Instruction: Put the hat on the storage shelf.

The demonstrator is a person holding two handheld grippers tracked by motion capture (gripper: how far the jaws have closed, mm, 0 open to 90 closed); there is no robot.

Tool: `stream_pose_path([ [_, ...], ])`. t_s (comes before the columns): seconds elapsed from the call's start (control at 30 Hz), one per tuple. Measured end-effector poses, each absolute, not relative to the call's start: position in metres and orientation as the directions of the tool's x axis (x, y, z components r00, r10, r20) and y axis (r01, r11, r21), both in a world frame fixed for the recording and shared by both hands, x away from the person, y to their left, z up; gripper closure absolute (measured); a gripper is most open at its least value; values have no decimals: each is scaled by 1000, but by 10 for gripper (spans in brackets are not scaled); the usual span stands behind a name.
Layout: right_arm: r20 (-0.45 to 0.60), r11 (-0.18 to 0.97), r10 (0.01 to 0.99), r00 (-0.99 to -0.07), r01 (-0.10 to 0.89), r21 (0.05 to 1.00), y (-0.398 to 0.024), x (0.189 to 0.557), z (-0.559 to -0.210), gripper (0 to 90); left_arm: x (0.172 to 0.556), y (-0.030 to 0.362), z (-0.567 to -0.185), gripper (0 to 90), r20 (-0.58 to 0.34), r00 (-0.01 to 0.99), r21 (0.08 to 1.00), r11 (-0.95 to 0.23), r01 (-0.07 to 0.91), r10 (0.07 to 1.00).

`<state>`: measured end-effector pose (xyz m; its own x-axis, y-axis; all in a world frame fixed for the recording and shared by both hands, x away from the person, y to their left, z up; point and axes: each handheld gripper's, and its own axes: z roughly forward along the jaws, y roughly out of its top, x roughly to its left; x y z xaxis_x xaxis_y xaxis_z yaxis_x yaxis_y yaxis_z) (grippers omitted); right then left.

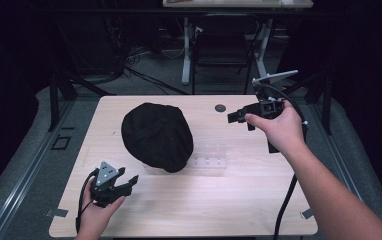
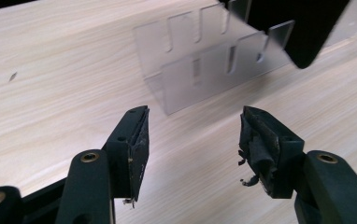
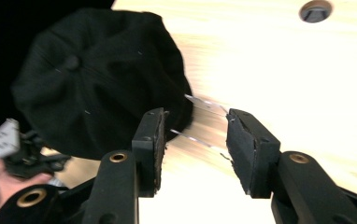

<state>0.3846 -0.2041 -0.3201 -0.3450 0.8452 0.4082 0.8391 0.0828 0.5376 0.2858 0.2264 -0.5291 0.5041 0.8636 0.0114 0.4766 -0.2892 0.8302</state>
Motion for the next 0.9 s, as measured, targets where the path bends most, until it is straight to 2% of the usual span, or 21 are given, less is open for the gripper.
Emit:
stream_pose_path([
  [0.43, 225, 169, 904, -363, 788, 591, -209, 373, -335, 483, 288, 244, -539, 420, -30, 441, 839, -217, 499, 897],
  [0.9, 226, 160, 906, -359, 783, 602, -215, 369, -340, 466, 286, 244, -543, 419, -16, 439, 832, -231, 504, 898],
])
